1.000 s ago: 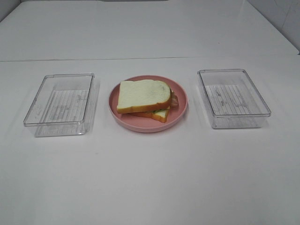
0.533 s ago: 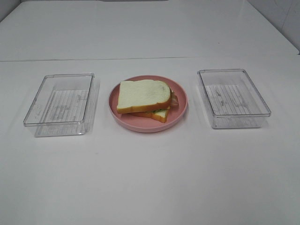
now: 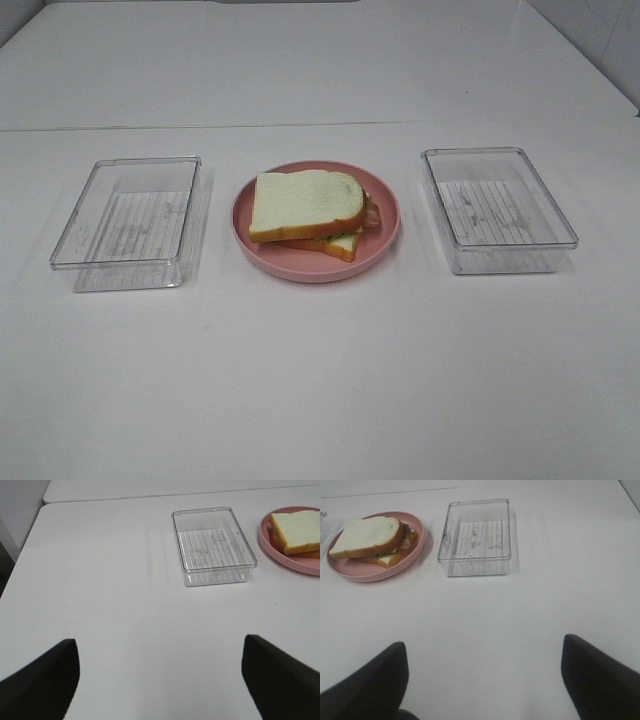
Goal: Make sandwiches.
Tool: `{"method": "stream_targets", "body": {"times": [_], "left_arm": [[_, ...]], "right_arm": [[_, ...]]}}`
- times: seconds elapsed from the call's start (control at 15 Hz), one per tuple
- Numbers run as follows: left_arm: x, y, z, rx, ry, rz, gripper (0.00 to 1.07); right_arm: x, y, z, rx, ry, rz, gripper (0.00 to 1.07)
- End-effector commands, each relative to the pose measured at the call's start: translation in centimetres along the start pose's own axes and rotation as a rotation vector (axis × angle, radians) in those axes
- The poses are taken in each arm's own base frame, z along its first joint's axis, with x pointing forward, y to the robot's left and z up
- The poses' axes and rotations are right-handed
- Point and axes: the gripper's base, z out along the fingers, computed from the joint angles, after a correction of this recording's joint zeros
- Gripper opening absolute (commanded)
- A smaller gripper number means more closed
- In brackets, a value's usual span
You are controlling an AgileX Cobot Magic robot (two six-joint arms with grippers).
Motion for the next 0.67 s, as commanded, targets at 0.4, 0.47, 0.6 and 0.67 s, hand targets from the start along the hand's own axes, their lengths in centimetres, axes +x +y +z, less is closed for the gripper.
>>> {"method": "stream_targets", "body": {"times": [0.4, 0.47, 0.6, 0.67], "left_arm": [[0.12, -0.06, -0.25, 0.003, -0.029, 0.001, 0.84], [0.12, -0.06, -0.25, 0.003, -0.029, 0.001, 0.84], [0.12, -0.06, -0.25, 0.003, -0.029, 0.001, 0.84], [0.12, -0.06, -0.25, 0.003, -0.029, 0.001, 0.84]], "right_arm": [[0.07, 0.02, -0.07, 0.003, -0.014, -0.005, 0.78], [0.07, 0.02, -0.07, 0.003, -0.014, -0.005, 0.78], [0.07, 0.02, -0.07, 0.003, -0.014, -0.005, 0.78], [0.07, 0.02, -0.07, 0.003, -0.014, -0.005, 0.78]]}}
